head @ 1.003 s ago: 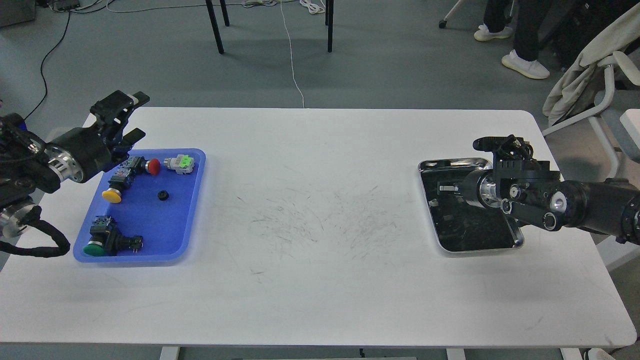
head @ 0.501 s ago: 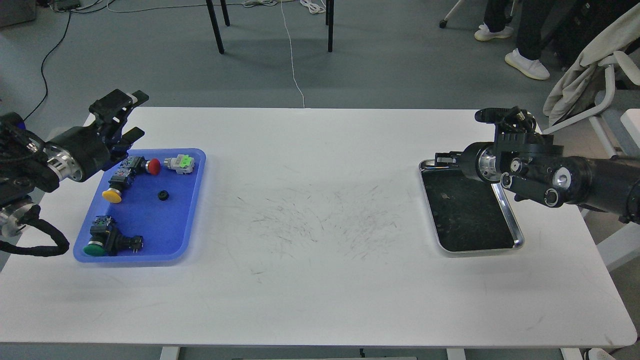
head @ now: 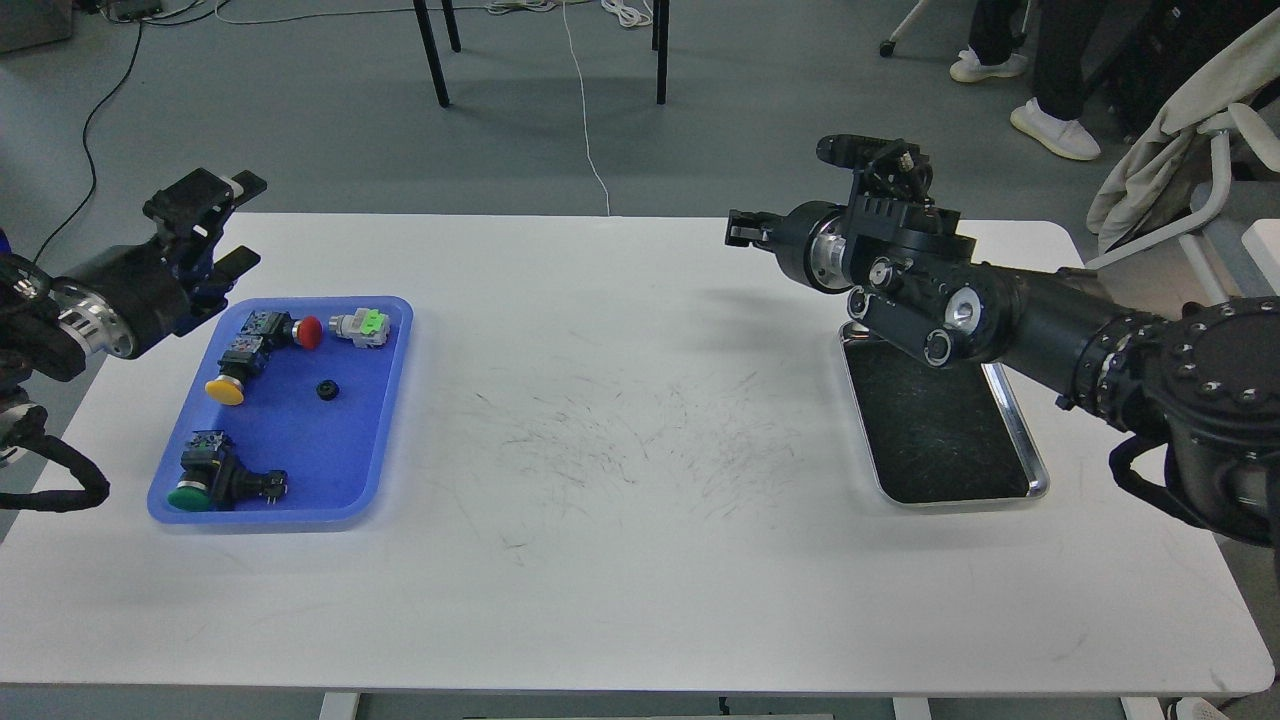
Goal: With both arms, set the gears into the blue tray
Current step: 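Lift the black part and carry it toward the table centre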
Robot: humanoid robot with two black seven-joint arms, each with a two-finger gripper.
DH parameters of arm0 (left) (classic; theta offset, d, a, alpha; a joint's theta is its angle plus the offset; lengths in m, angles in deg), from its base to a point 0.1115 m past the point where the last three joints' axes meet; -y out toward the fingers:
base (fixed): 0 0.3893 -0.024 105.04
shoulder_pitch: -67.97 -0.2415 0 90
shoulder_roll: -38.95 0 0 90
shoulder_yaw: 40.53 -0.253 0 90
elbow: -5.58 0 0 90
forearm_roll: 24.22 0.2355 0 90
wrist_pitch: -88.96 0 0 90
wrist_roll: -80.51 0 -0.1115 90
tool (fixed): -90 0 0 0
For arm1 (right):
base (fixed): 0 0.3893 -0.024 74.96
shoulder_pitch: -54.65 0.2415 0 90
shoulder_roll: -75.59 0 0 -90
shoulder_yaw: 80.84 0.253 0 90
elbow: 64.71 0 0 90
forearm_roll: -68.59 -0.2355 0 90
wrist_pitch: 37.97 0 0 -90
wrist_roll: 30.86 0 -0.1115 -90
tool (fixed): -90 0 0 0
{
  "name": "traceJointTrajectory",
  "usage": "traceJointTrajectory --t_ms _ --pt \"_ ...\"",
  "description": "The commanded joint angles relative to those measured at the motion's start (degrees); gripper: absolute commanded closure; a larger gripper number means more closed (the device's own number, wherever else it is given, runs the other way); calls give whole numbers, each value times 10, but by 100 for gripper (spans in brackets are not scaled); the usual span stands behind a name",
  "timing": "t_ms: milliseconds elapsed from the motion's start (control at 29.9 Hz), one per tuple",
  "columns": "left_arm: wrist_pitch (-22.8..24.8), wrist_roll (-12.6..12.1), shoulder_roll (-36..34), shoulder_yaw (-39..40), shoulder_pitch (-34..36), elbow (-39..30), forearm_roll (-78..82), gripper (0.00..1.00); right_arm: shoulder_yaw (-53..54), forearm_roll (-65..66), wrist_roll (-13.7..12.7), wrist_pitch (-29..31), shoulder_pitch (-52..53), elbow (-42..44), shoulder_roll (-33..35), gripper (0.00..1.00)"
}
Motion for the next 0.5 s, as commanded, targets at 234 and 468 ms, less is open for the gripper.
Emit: traceJointTrajectory --t_ms 234,468 --pt "1 0 -26 -4 -1 -13 0 1 0 3 54 -19 -2 -51 -4 99" --pt "2 0 -33 -5 -1 -16 0 1 0 8 95 -39 6 -134 -4 99"
